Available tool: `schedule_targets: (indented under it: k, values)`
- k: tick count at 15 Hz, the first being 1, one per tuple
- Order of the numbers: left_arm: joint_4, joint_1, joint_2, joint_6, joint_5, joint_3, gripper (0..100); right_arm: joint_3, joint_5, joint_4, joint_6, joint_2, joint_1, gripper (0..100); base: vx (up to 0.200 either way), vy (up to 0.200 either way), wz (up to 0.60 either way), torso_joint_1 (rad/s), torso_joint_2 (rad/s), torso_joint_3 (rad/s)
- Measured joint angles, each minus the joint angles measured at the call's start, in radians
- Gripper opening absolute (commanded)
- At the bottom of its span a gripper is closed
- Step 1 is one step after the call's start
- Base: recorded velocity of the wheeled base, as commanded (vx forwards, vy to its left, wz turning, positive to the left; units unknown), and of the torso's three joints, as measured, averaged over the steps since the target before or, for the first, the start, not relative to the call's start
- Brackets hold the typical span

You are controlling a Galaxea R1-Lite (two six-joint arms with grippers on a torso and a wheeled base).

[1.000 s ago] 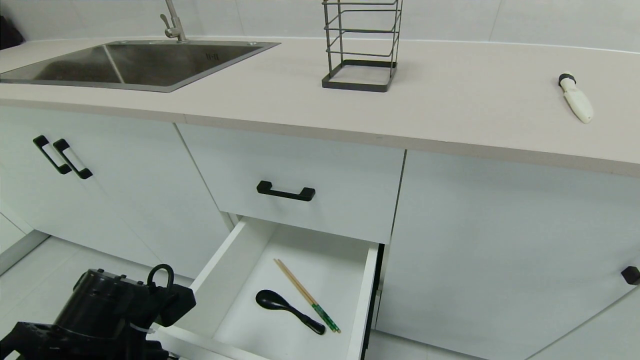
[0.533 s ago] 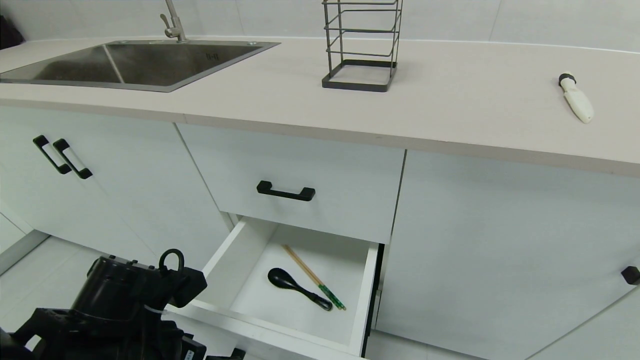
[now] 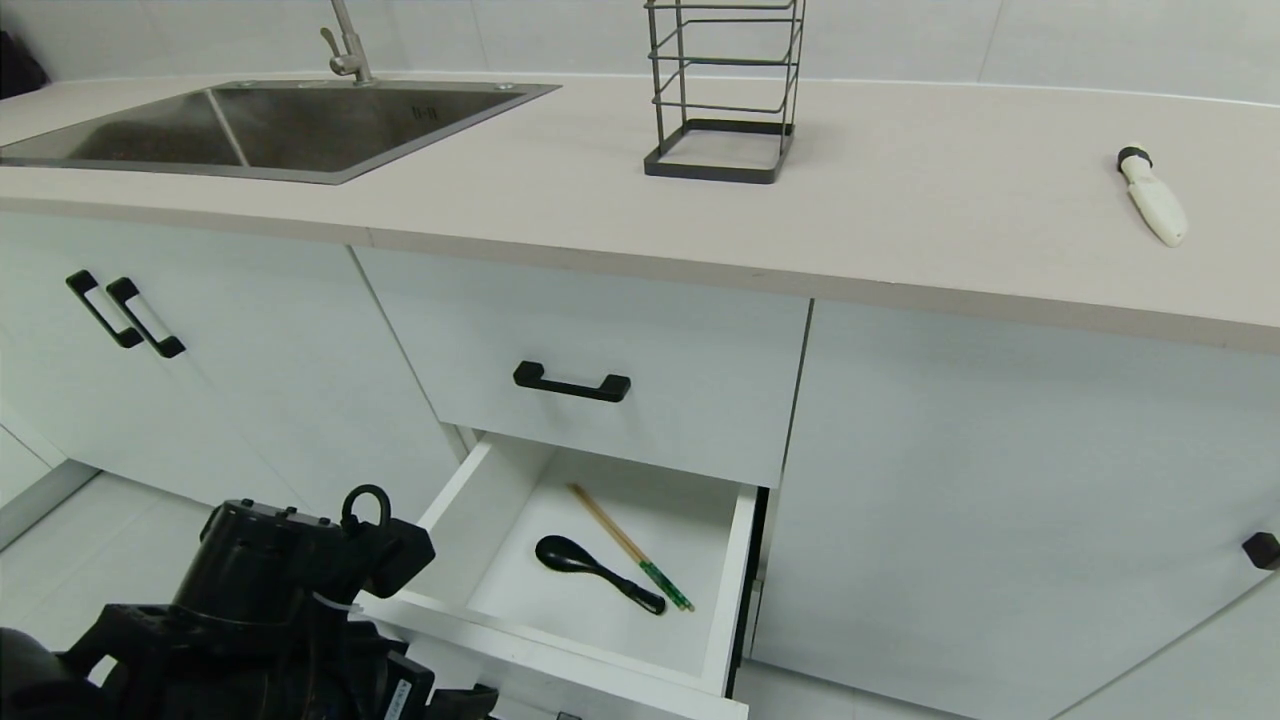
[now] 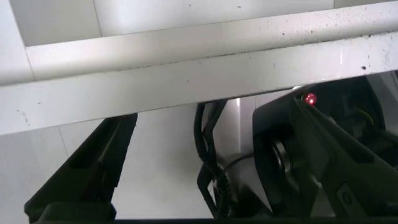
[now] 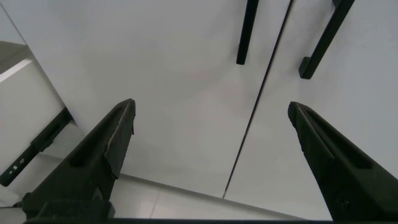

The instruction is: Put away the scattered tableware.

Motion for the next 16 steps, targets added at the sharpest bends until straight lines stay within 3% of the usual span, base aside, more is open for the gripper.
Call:
schedule_targets:
  k: [7,16]
  values:
    - [-0.091,-0.001,0.020,0.020,0.006,-0.002,100,0.000,0.004,0.000,0.002,0.000,0.000,100,0.000,0.000,0.00,0.000,0.00,0.000]
    - [-0.396,-0.008,0.148,0.028,0.002,-0.003,100,0.000,0.003,0.000,0.014,0.000,0.000,100,0.000,0.000,0.00,0.000,0.00,0.000]
